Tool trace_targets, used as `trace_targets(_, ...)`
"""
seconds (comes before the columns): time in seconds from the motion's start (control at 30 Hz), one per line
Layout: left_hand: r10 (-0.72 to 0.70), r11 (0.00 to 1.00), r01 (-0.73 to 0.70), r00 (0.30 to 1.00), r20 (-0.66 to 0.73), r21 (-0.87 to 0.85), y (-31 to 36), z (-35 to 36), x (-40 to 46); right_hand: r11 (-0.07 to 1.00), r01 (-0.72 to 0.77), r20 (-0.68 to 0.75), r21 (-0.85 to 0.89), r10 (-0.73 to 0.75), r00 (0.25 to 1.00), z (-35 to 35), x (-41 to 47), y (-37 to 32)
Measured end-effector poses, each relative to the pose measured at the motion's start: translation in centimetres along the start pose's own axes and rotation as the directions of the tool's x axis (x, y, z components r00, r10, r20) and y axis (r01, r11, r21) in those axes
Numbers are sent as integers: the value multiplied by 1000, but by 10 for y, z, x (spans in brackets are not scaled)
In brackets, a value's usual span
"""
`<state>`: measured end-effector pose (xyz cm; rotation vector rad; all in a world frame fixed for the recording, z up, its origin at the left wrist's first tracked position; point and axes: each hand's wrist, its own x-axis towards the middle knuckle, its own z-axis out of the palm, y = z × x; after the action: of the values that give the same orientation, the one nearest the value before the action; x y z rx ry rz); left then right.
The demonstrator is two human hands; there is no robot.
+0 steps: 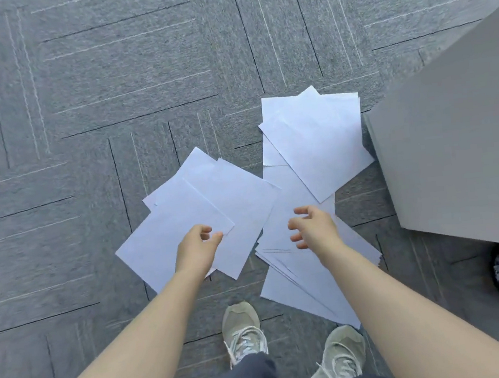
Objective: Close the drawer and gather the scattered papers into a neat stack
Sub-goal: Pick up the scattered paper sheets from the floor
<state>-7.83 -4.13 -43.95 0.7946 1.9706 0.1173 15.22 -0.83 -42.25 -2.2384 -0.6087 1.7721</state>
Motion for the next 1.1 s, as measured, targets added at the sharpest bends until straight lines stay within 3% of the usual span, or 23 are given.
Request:
trace_targets(0.27,-56,998,60,994,-89,38,-84,17,90,984,-65,-6,-168,65,998,65,99,40)
trace_targets(0.53,-36,974,92,965,-259,207,-116,11,156,984,-137,-133,-116,122,984,106,142,62)
trace_targets(0.67,-18,929,119,960,-279,350,-123,-1,182,989,-134,-217,-58,118,969,119,153,71)
trace_targets(0.93,48,866,131,939,-340,483,-127,-20,207,999,-40,-293,-1,38,955,134,169,69)
trace_targets(1.1,0,889,169,929,-370,426,-127,-28,212,988,120,-338,-101,-148,929,137,169,52)
